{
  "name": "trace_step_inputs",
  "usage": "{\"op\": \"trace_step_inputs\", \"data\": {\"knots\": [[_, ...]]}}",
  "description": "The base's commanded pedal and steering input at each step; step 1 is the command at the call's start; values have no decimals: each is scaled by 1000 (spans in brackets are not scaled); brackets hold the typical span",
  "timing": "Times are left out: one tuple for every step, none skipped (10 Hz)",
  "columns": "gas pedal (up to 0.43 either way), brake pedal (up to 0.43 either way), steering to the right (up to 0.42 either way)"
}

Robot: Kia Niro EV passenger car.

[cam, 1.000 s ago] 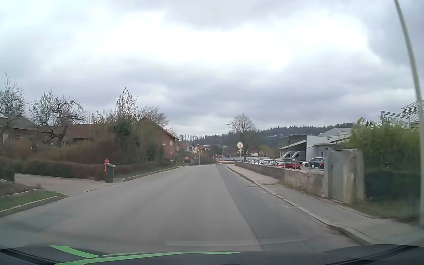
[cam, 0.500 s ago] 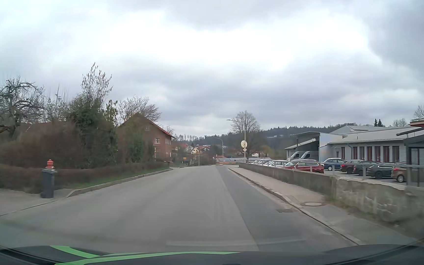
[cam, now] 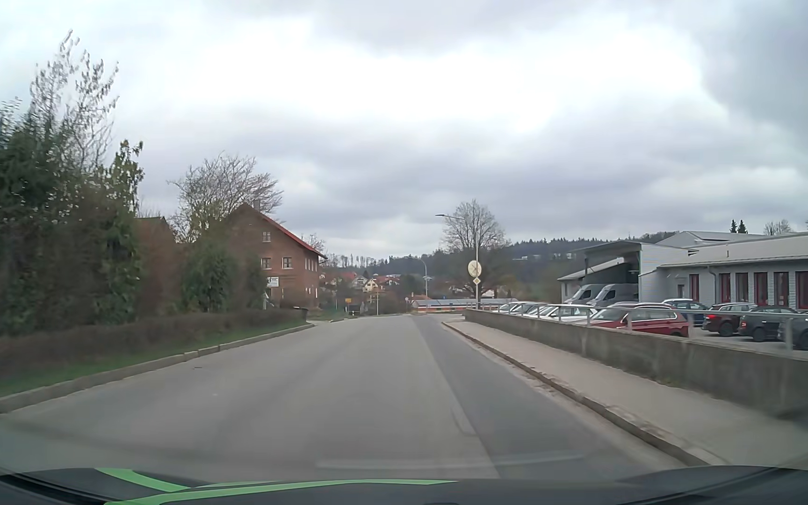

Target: Follow the waypoints while adhering to traffic rules and regulations

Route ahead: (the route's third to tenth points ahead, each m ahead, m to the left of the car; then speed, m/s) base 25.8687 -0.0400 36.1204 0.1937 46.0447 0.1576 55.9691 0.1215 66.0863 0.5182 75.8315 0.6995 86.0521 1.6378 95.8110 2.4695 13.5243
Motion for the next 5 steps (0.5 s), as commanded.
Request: {"op": "trace_step_inputs", "data": {"knots": [[59, 0, 3], [59, 0, 3], [59, 0, 3], [59, 0, 3], [59, 0, 3]]}}
